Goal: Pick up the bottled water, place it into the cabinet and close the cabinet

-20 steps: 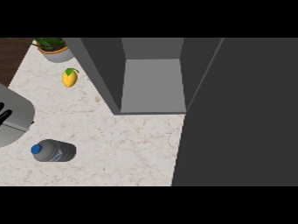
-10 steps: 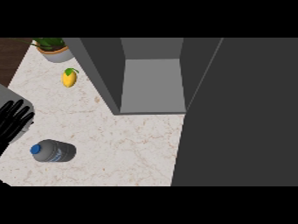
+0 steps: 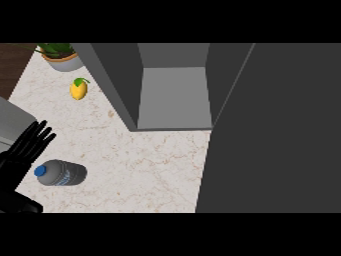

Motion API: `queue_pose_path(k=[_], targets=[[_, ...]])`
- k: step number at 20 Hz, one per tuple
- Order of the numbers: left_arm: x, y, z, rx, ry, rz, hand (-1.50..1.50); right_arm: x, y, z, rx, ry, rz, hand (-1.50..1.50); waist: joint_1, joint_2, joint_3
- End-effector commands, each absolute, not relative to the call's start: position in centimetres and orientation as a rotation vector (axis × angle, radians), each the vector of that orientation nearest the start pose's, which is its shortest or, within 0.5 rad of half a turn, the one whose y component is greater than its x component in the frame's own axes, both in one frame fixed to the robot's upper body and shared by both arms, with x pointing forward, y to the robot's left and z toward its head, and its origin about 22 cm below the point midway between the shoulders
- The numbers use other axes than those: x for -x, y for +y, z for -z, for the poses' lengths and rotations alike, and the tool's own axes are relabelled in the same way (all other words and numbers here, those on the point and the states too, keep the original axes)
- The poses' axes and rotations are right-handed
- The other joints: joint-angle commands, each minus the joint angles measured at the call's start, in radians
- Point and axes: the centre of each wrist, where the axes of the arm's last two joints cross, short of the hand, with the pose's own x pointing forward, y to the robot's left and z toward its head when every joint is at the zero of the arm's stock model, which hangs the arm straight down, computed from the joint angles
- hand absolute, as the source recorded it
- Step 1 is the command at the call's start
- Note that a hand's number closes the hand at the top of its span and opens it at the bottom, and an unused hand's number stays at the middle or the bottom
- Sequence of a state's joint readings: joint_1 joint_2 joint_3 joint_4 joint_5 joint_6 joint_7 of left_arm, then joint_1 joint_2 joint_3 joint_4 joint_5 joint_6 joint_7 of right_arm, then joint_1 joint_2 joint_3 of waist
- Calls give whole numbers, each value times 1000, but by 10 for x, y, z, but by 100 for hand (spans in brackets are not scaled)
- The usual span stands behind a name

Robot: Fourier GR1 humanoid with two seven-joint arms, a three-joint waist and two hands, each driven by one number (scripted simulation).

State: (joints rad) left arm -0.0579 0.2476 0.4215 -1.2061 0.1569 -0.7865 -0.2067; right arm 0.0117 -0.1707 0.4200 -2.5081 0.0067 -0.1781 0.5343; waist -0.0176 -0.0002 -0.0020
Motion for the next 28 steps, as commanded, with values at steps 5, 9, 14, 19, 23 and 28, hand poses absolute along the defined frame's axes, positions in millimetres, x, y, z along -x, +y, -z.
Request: queue_pose_path(k=[5, 9, 14, 19, 23, 28], targets=[[-234, 384, 72, 321, -1550, 158, -150, -95, -189, -215, -268, -1952, -203, -150, 5, 0, 1], [-213, 393, 98, 309, -1542, 121, -150, -88, -190, -215, -280, -1944, -213, -150, -2, 0, 0], [-223, 406, 102, 327, -1527, 137, -150, -102, -186, -214, -274, -1954, -196, -150, -5, 2, -1], [-208, 399, 120, 352, -1564, 77, -150, -101, -190, -216, -250, -1966, -219, -150, -6, 2, -2], [-238, 395, 110, 388, -1532, 66, -150, -103, -185, -205, -267, -1971, -187, -150, -8, 1, 0], [-229, 355, 139, 418, -1530, 44, -150, -104, -186, -210, -263, -1953, -180, -150, -5, 1, -1]])
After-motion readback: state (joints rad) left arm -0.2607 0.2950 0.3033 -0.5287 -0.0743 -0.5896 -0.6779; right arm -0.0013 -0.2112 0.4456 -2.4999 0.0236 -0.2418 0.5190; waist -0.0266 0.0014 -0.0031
